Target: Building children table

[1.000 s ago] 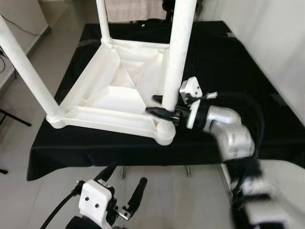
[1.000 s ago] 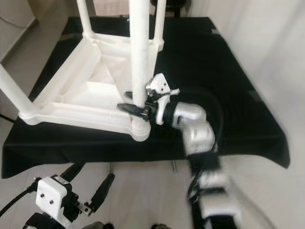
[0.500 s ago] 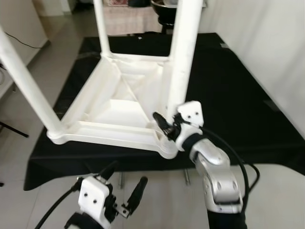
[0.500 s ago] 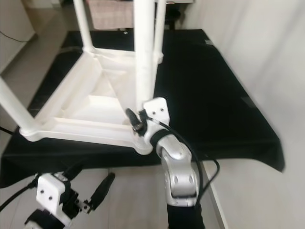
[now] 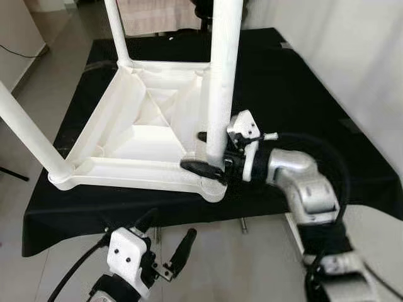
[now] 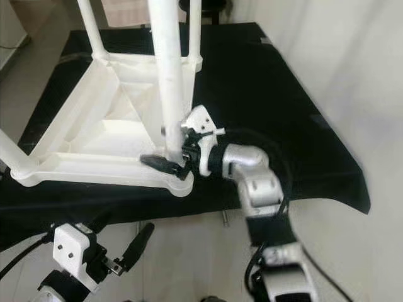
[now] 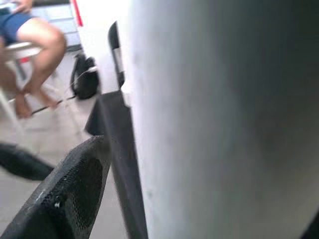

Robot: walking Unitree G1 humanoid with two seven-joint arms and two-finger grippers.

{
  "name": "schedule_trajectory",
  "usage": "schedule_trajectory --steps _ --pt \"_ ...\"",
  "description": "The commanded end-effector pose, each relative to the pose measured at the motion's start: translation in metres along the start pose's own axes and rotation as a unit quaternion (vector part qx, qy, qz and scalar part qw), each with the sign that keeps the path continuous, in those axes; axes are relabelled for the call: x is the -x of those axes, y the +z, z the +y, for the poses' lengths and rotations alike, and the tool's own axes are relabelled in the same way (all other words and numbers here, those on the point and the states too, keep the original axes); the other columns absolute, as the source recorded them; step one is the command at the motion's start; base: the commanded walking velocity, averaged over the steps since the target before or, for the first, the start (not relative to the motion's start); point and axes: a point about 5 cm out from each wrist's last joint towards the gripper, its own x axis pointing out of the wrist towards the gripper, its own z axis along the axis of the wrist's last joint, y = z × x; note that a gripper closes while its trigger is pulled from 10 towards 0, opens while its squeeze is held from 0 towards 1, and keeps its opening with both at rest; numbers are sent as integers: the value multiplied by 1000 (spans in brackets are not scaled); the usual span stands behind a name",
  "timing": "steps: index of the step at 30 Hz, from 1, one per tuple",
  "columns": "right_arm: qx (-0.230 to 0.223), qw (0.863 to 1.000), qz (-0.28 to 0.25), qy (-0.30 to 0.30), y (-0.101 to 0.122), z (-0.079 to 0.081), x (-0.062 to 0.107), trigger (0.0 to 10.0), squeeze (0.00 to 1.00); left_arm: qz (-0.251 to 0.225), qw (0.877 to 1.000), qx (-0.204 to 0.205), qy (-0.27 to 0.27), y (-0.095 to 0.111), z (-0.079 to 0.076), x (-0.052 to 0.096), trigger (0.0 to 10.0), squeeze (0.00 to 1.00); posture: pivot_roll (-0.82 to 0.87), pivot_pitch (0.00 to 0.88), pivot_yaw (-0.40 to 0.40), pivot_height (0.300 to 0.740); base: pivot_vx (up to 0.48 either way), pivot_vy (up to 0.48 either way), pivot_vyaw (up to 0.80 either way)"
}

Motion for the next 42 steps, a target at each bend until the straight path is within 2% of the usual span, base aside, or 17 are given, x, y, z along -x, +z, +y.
schedule_trajectory --steps 1,4,6,10,11,12,19,25,29,33,34,35,37,38,39,40,42 --pt "-8 999 -1 37 -3 1 -6 10000 0 5 1000 8 -4 -1 -3 2 10000 0 41 171 -23 740 0 0 0" --pt "-2 998 1 56 -1 -2 -9 10000 0 5 1000 8 -4 -1 -4 3 10000 0 47 175 -22 740 0 0 0" --pt "0 994 5 107 6 -7 -13 10000 0 6 1000 8 -4 0 -5 5 10000 0 53 188 -17 740 0 0 0" --pt "2 992 8 128 11 -12 -16 10000 0 8 1000 9 -5 1 -7 7 10000 0 56 195 -14 740 0 0 0" --pt "1 991 8 133 12 -14 -16 4078 0 9 1000 10 -7 1 -8 8 10000 0 56 198 -12 740 0 0 0" --pt "-2 989 6 146 13 -16 -15 0 0 10 1000 11 -8 2 -8 9 10000 0 59 202 -10 740 0 0 0" --pt "-4 985 -2 170 12 -20 -13 0 0 11 1000 13 -10 2 -9 10 10000 0 64 206 -7 740 0 0 0" --pt "-2 990 -12 144 7 -24 -8 0 0 12 1000 14 -9 2 -9 9 10000 0 62 203 -8 740 0 0 0" --pt "-1 998 -22 60 1 -28 4 0 0 11 1000 14 -8 1 -8 8 10000 0 47 194 -13 740 0 0 0" --pt "-12 1000 -24 10 -4 -26 7 0 0 10 1000 13 -7 1 -7 7 10000 0 43 192 -16 740 0 0 0" --pt "-46 984 6 -175 -27 -18 0 0 0 9 1000 12 -7 0 -5 6 10000 0 35 180 -13 740 0 0 0" --pt "-96 952 42 -289 -55 11 -1 0 0 7 1000 11 -6 0 -3 5 10000 0 28 175 -12 740 0 0 0" --pt "-96 952 42 -289 -55 11 -1 0 0 7 1000 11 -6 0 -3 5 10000 0 28 175 -12 740 0 0 0" --pt "-116 919 76 -369 -69 33 5 0 0 6 1000 9 -6 -1 -1 3 10000 0 33 171 -8 740 0 0 0" --pt "-116 919 76 -369 -69 33 5 0 0 6 1000 9 -6 -1 -1 3 10000 0 33 171 -8 740 0 0 0" --pt "-128 895 94 -416 -77 43 9 0 0 6 1000 8 -5 -2 1 2 10000 0 14 148 0 740 0 0 0" --pt "-129 896 94 -414 -78 43 5 0 0 5 1000 8 -4 -3 3 0 10000 0 22 141 -3 740 0 0 0"
